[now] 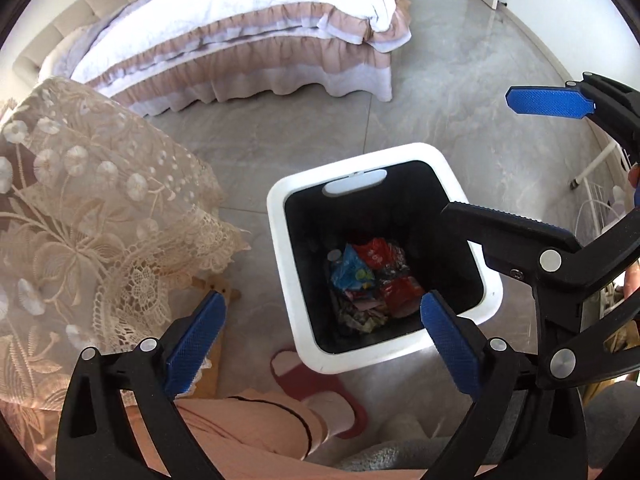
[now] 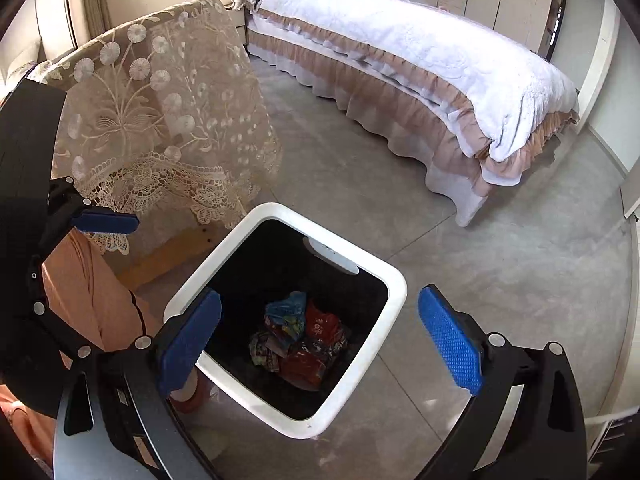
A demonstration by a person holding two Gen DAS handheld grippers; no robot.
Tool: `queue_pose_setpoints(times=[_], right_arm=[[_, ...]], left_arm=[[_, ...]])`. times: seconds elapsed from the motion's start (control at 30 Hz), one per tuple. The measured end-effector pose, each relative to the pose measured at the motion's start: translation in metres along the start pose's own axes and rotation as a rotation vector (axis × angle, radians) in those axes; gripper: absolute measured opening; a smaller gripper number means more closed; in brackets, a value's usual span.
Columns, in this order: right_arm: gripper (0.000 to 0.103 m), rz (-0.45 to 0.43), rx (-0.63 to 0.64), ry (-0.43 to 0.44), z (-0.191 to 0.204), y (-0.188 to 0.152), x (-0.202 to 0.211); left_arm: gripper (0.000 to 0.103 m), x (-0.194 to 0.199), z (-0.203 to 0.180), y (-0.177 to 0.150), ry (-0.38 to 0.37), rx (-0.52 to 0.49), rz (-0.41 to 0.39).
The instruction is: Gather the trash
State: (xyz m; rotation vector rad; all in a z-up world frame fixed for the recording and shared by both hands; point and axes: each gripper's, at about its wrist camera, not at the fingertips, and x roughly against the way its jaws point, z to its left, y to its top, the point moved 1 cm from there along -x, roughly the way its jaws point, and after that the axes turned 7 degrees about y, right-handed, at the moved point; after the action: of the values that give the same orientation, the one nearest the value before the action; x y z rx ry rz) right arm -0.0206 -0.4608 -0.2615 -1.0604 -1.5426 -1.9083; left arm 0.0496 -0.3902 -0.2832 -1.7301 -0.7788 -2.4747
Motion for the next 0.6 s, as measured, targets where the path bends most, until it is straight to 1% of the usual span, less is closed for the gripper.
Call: queue_pose_setpoints(times=[0.13,0.27,0.43,0.6], right_arm=[[0.098,-0.052,0.021,-0.012,0.007,0.009,0.018],[0.098,-0.118,0.046,-0.017,0.019,0.020,0.040],[0.098,-0.220,0.068,-0.002,0.035,0.038,0.072],[0.098,-0.310,0.118,0.033,0.062,0.058,0.096]], left_arm=[[0.097,0.022,0.011,0.002,0.026,0.027,-0.057],[0.097,0.048,0.025,0.003,0.057,0.070,-0.130],[0.097,0.085,0.046,-0.001,0.128,0.133,-0.224],[0.097,0.122,0.076,-0.012,0.213,0.217,-0.312]])
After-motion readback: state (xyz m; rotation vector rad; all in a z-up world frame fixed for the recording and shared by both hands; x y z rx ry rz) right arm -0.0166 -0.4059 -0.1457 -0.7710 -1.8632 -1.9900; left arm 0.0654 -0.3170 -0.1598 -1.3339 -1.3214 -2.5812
